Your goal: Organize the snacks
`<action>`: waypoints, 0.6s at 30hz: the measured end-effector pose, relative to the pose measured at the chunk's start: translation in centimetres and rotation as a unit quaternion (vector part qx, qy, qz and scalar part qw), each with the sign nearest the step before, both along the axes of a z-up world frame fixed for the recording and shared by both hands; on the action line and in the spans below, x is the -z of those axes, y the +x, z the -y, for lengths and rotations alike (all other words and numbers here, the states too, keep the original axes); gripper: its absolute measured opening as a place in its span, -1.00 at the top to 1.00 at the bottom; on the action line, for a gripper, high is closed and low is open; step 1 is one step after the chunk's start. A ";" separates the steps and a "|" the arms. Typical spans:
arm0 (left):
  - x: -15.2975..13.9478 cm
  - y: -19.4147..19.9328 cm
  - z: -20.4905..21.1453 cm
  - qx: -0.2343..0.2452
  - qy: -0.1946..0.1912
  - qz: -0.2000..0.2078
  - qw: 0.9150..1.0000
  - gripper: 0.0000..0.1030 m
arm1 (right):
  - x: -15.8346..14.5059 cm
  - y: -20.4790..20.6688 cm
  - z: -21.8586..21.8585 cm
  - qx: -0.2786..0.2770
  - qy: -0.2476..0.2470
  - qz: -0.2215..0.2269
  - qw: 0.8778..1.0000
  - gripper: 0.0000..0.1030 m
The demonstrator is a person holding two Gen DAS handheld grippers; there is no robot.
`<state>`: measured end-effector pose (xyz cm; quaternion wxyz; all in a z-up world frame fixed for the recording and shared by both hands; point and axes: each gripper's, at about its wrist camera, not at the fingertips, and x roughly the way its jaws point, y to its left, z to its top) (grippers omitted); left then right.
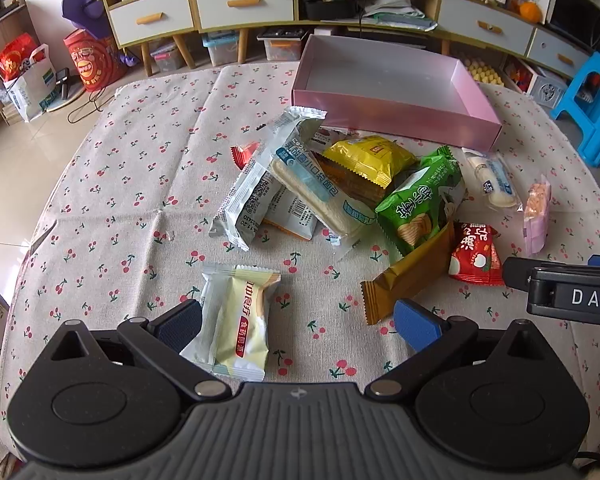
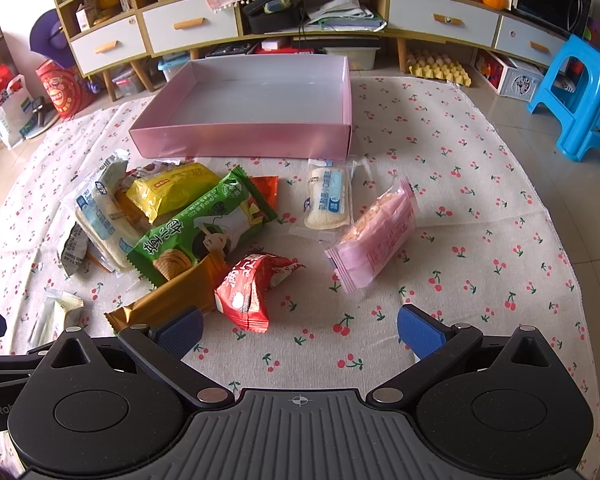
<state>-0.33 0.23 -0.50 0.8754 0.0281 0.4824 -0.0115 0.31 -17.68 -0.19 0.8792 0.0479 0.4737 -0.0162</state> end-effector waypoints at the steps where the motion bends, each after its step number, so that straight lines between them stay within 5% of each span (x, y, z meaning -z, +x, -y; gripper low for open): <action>1: 0.0 0.0 0.0 0.000 0.000 0.000 1.000 -0.99 | 0.0 0.0 0.0 0.000 0.000 0.000 1.000 -1.00; 18: 0.1 -0.1 0.1 0.000 -0.001 -0.001 1.000 -0.99 | 0.1 0.0 -0.1 -0.001 -0.001 -0.002 1.000 -1.00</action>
